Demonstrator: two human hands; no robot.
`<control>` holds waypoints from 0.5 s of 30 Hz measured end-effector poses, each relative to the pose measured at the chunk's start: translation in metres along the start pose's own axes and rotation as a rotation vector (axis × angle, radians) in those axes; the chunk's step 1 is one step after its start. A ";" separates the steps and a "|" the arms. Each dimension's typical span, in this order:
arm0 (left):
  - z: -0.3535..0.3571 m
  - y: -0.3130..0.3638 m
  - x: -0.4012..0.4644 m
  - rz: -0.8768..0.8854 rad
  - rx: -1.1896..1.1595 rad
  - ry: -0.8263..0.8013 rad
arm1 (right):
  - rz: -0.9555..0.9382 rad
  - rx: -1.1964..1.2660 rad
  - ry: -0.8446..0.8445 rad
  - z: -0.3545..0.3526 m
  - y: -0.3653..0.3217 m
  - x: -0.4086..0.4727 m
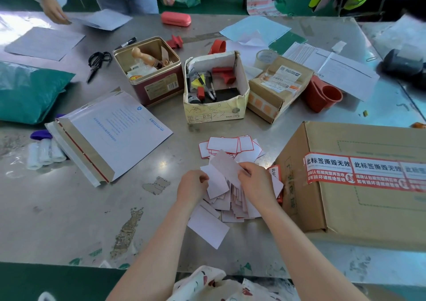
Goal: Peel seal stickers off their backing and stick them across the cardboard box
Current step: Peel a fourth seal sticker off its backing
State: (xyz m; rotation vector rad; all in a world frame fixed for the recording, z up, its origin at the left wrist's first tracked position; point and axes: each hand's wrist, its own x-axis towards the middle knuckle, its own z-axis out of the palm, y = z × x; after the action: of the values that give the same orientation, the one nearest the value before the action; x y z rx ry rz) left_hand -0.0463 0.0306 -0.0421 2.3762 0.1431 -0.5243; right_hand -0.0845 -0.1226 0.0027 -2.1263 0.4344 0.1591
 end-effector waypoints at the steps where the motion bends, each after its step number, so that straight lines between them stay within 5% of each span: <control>1: -0.001 0.000 0.000 0.000 0.003 -0.007 | -0.008 0.002 0.005 -0.001 -0.001 -0.001; 5: -0.010 0.008 -0.007 0.024 -0.083 0.005 | -0.003 0.067 0.048 -0.003 -0.004 -0.007; 9: -0.026 0.026 -0.024 -0.115 -0.586 -0.030 | -0.047 0.142 0.076 -0.005 -0.005 -0.011; 15: -0.040 0.037 -0.040 -0.224 -0.992 -0.154 | -0.115 0.197 0.124 -0.009 -0.007 -0.017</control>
State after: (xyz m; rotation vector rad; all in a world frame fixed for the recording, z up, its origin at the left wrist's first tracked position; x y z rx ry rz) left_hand -0.0608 0.0307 0.0243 1.3552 0.4786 -0.5624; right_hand -0.0984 -0.1219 0.0179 -1.9669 0.3825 -0.0793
